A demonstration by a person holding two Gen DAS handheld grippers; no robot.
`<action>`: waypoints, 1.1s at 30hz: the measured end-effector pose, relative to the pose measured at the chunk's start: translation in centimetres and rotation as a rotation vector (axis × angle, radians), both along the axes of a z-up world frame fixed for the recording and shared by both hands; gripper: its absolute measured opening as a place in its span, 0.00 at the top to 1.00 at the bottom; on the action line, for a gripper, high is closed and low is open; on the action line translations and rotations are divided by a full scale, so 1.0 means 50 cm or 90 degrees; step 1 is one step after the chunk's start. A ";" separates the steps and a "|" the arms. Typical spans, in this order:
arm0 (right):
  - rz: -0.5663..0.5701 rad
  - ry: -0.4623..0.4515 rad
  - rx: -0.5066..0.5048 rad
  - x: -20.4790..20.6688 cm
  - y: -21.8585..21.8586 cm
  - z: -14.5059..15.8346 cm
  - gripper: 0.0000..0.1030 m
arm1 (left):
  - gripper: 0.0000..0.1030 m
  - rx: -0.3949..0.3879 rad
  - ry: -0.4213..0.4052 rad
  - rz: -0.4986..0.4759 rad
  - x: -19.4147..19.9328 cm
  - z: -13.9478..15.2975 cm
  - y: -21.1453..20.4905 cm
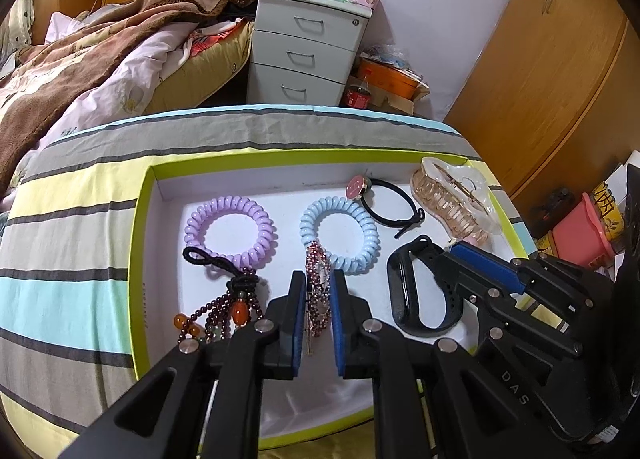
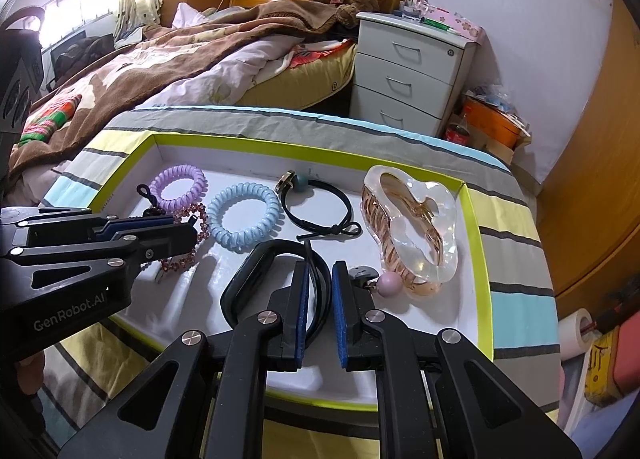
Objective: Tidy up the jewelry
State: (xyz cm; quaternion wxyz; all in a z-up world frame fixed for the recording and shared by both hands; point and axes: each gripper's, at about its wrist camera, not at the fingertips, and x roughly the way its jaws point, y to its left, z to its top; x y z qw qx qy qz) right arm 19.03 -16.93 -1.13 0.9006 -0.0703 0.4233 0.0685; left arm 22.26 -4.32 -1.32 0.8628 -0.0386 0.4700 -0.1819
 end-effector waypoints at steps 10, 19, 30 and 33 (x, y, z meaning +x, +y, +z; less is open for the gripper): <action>-0.005 -0.002 0.011 -0.004 -0.002 0.005 0.86 | 0.73 0.002 0.001 0.005 0.001 -0.001 0.002; -0.014 -0.011 0.019 -0.015 -0.012 0.016 0.79 | 0.63 0.001 -0.009 0.014 -0.007 0.011 0.008; -0.030 -0.044 0.074 -0.070 -0.029 0.059 0.70 | 0.52 0.025 -0.060 0.047 -0.067 0.051 0.018; -0.037 -0.059 0.093 -0.098 -0.035 0.073 0.54 | 0.51 0.041 -0.075 0.065 -0.092 0.058 0.024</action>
